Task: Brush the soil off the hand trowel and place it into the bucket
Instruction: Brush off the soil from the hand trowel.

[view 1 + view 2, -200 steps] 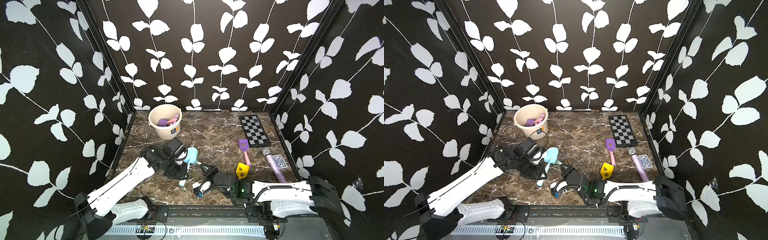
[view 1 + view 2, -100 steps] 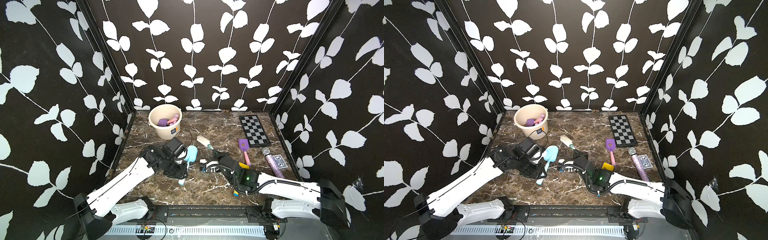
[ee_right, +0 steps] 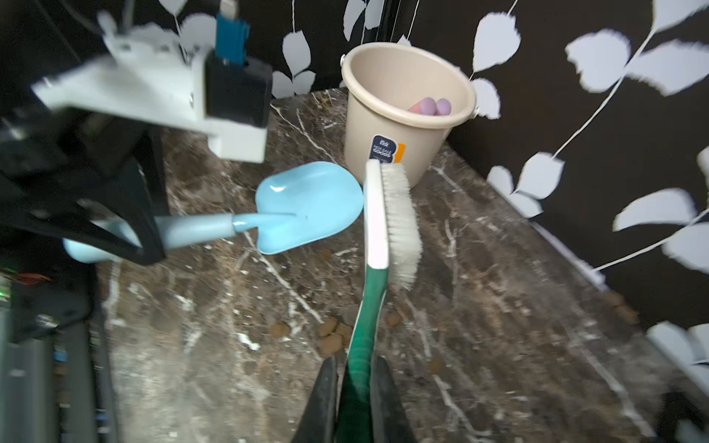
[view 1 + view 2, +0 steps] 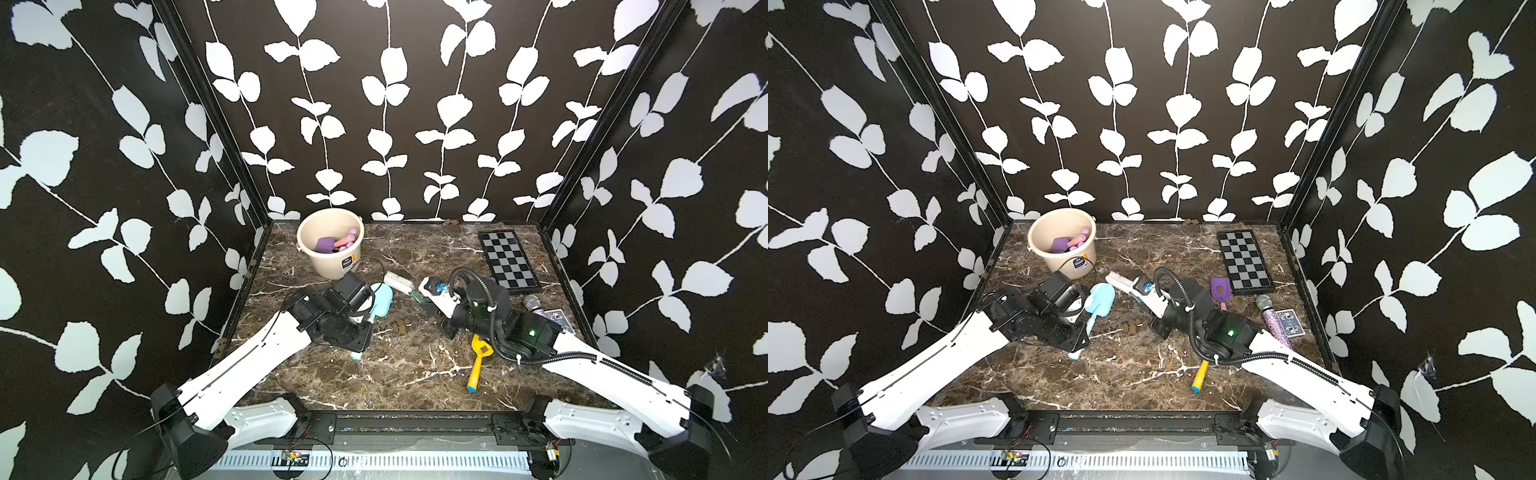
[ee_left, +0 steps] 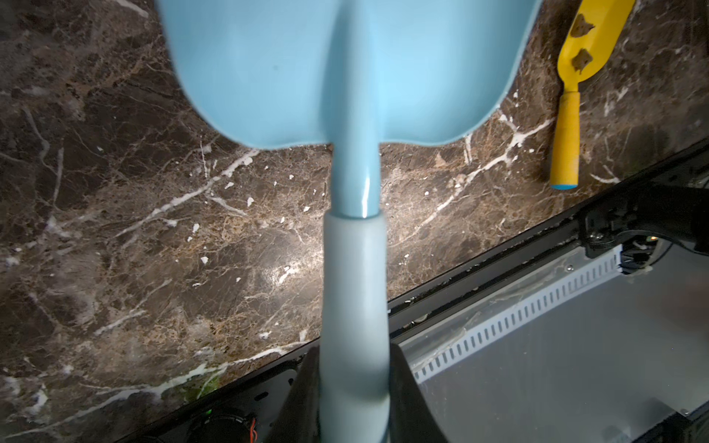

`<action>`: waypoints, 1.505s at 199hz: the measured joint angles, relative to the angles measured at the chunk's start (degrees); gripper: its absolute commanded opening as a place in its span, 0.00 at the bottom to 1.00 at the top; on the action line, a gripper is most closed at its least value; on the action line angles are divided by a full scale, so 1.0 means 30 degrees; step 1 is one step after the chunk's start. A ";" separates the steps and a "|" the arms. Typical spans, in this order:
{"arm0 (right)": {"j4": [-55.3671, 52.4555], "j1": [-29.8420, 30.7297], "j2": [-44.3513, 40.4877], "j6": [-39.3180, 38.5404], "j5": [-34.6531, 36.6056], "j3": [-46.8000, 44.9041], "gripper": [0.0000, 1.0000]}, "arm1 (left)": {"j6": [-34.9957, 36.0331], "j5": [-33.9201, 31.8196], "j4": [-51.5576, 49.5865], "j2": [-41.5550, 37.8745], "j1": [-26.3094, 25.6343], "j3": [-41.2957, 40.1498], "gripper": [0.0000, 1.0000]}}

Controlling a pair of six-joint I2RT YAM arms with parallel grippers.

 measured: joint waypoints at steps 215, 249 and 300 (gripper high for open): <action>0.6528 -0.5180 -0.0321 1.5475 -0.4787 -0.4248 0.00 | 0.0481 -0.0415 0.0401 -0.0058 0.0809 0.0350 0.00; 0.5916 -0.5260 -0.1719 1.5045 -0.2616 -0.4838 0.00 | -0.0765 0.0342 0.0721 0.1421 0.3286 0.3213 0.00; 0.5719 -0.5260 -0.1982 1.5140 -0.1144 -0.5719 0.00 | -0.4969 0.2674 0.2106 0.5741 0.8357 0.8823 0.00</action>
